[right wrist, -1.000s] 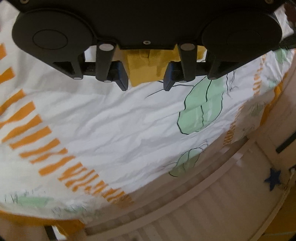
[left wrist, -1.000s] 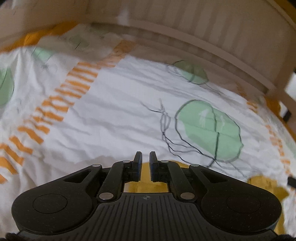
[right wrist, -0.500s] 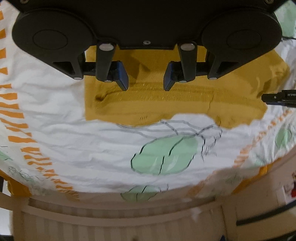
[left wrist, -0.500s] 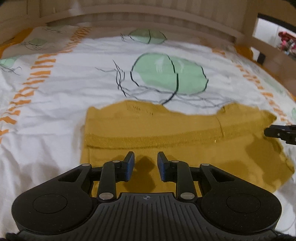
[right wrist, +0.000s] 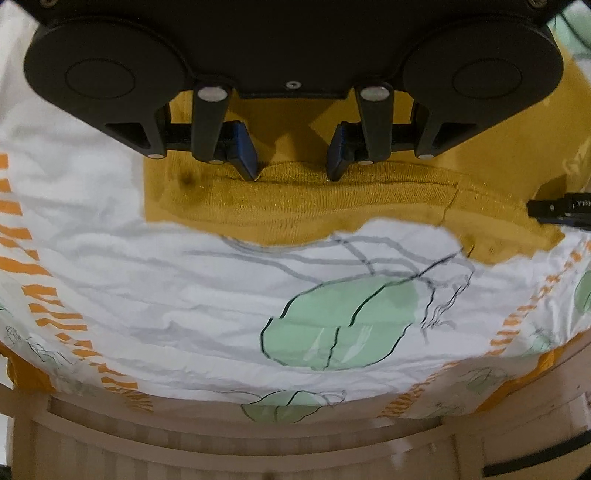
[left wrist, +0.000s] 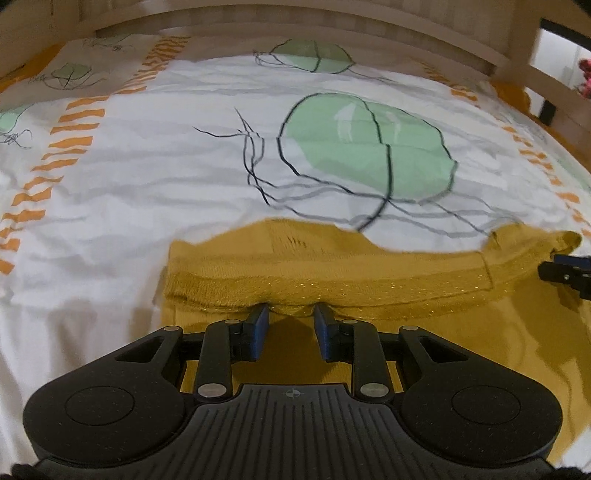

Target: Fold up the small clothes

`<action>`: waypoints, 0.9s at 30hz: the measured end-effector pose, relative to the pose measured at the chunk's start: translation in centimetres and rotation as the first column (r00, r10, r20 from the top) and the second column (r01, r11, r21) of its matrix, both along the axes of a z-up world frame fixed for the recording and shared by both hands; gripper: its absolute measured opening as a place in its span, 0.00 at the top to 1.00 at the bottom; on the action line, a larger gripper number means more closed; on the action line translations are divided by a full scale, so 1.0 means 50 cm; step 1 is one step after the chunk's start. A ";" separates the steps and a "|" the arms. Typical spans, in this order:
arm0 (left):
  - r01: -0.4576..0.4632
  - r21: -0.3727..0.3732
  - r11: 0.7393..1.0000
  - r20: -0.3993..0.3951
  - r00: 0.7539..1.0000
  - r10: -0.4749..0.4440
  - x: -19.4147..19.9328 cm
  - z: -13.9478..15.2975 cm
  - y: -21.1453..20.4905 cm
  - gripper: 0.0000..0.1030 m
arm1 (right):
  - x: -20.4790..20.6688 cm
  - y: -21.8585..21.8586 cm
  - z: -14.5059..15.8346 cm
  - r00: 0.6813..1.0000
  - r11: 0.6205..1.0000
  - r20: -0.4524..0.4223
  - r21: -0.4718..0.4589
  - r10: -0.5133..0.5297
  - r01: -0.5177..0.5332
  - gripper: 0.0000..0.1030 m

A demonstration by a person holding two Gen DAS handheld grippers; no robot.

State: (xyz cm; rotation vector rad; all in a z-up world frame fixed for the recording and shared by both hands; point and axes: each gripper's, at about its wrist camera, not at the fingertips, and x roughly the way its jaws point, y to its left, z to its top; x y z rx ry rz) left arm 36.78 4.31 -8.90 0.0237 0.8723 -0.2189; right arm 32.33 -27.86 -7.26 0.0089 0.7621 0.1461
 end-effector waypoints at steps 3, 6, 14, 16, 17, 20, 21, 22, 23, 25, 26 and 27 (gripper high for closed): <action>-0.028 0.003 1.000 0.009 1.000 0.027 0.028 0.009 0.001 0.74 | 0.033 -0.014 0.005 0.999 0.998 -0.006 0.034 -0.043 0.043 0.49; -0.055 0.017 0.998 0.021 0.998 0.055 0.052 0.022 0.002 0.74 | 0.051 -0.035 0.010 0.995 0.992 -0.010 0.081 -0.096 0.097 0.49; -0.045 -0.024 0.999 0.014 0.999 0.045 0.027 0.059 -0.003 0.57 | 0.009 -0.077 0.029 0.992 0.982 0.009 0.146 -0.123 0.120 0.29; -0.033 -0.019 0.999 0.008 0.999 0.033 0.015 0.059 -0.016 0.57 | -0.008 -0.083 0.029 0.992 0.982 0.009 0.145 -0.123 0.120 0.28; -0.018 -0.019 1.000 0.002 1.000 0.018 0.010 0.058 -0.025 0.57 | -0.014 -0.084 0.029 0.992 0.982 0.007 0.141 -0.125 0.122 0.28; 0.037 0.002 0.999 -0.016 0.999 -0.037 -0.003 0.047 -0.057 0.57 | -0.034 -0.080 0.031 0.993 0.986 0.010 0.127 -0.114 0.112 0.28; 0.051 0.011 0.999 -0.021 0.999 -0.051 -0.005 0.041 -0.067 0.57 | -0.038 -0.076 0.031 0.994 0.988 0.013 0.118 -0.106 0.104 0.27; 0.062 0.018 0.998 -0.029 0.998 -0.061 -0.005 0.034 -0.077 0.57 | -0.039 -0.070 0.031 0.995 0.990 0.015 0.105 -0.095 0.093 0.25; 0.071 0.024 0.997 -0.038 0.997 -0.070 -0.003 0.026 -0.086 0.57 | -0.038 -0.063 0.030 0.997 0.993 0.015 0.091 -0.081 0.080 0.24; 0.079 0.035 0.996 -0.055 0.995 -0.077 0.007 0.010 -0.102 0.57 | -0.030 -0.050 0.025 0.998 0.996 0.012 0.063 -0.060 0.060 0.24; 0.078 0.042 0.996 -0.056 0.996 -0.076 0.014 0.004 -0.107 0.56 | -0.020 -0.042 0.022 0.998 0.997 0.011 0.047 -0.054 0.054 0.24; 0.078 0.050 0.996 -0.054 0.996 -0.075 0.023 -0.001 -0.112 0.55 | -0.013 -0.036 0.019 0.999 0.998 0.008 0.033 -0.051 0.051 0.24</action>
